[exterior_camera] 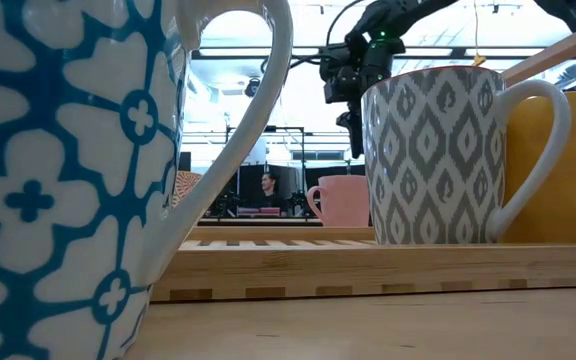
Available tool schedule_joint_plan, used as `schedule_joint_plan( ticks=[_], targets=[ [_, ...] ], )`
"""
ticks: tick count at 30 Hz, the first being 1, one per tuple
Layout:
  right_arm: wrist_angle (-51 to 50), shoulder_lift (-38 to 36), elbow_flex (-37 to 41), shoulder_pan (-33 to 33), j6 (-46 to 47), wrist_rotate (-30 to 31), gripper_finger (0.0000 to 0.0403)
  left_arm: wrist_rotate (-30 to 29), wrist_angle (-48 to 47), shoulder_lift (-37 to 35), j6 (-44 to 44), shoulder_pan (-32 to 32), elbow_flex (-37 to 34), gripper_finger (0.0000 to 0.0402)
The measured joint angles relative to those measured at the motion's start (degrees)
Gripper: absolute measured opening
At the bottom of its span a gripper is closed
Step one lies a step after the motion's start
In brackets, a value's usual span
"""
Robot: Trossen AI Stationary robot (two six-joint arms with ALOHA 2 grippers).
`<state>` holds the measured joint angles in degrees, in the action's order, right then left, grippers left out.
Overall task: Place coffee mugs
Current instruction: Put the pink mug on the shelf
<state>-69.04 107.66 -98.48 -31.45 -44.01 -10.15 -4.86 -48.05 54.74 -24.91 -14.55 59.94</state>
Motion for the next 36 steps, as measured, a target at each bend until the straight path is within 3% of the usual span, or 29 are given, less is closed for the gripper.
schedule_joint_plan(
  ticks=[11,21,30,36],
  targets=[
    [-0.3,0.0,0.4,4.5,-3.0,2.2,0.0183,0.0,0.0,0.0,0.0,0.0,0.0,0.0133],
    [7.3,0.1,8.7,6.8,-7.2,12.2,0.0182,0.0,0.0,0.0,0.0,0.0,0.0,0.0133],
    [11.4,0.0,12.2,7.9,-7.1,12.3,0.0180,0.0,0.0,0.0,0.0,0.0,0.0,0.0133],
    [11.8,0.0,14.2,9.1,-6.6,12.2,0.0157,0.0,0.0,0.0,0.0,0.0,0.0,0.0133]
  ],
)
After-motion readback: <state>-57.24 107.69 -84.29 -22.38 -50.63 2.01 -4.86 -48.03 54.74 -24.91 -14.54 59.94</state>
